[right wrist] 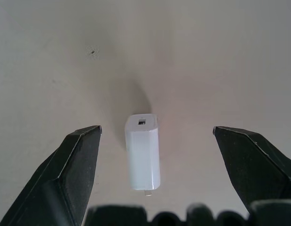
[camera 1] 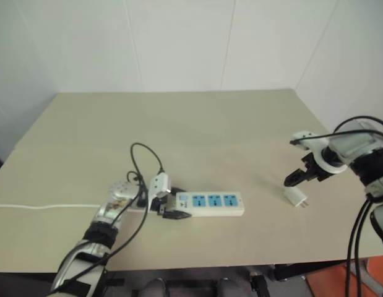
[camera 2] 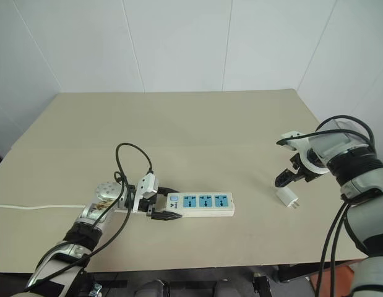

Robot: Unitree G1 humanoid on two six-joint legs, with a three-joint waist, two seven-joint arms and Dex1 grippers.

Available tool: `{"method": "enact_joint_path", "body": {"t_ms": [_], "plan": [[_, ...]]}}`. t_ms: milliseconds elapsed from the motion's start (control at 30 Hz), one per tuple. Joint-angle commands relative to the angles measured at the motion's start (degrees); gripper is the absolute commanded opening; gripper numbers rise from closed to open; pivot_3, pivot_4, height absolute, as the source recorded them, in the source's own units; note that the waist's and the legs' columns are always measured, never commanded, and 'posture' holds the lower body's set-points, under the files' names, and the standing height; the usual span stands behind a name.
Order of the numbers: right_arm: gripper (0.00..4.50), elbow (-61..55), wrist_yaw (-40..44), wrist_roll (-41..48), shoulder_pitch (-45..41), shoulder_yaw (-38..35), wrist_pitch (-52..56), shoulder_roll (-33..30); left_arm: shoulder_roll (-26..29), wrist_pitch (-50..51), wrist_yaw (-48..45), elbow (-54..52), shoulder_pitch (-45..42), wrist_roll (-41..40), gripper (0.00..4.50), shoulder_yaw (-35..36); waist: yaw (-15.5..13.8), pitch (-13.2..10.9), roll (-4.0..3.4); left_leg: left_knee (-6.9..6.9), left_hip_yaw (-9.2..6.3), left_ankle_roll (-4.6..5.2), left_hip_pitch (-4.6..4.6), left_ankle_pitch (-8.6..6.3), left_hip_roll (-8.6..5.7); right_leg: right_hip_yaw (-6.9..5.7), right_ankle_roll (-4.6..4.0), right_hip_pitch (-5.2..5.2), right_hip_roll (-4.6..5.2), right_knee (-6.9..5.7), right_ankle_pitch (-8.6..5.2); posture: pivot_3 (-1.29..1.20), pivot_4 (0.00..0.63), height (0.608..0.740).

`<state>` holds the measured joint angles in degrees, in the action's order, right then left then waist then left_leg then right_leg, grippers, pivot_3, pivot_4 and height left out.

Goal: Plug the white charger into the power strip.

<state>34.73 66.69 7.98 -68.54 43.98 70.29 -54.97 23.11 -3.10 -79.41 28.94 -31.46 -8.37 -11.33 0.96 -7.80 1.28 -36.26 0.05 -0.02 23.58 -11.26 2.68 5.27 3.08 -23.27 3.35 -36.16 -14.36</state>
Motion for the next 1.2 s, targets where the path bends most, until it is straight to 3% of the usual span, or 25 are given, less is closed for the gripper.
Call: {"method": "enact_joint_path", "body": {"t_ms": [33, 1200], "plan": [[4.50, 1.51, 1.38, -2.38, 0.03, -1.70, -1.60, 0.76, 0.85, 1.31, -0.36, -0.46, 1.29, 0.91, 3.29, -1.63, 0.02, 0.00, 0.00, 0.00, 0.00, 0.00, 0.00, 0.00, 0.00, 0.00, 0.00, 0.00, -0.01, 0.00, 0.00, 0.00, 0.150, 0.740], [4.50, 3.13, 1.45, -8.18, 7.27, -6.54, -3.25, 7.28, 2.93, 2.28, 0.91, -1.99, 2.06, 0.38, 3.29, -1.35, 0.61, 0.01, -0.01, -0.02, -0.01, 0.00, -0.18, 0.00, 0.01, 0.02, 0.00, 0.14, -0.05, -0.10, 0.01, 0.00, 0.150, 0.740]]}}
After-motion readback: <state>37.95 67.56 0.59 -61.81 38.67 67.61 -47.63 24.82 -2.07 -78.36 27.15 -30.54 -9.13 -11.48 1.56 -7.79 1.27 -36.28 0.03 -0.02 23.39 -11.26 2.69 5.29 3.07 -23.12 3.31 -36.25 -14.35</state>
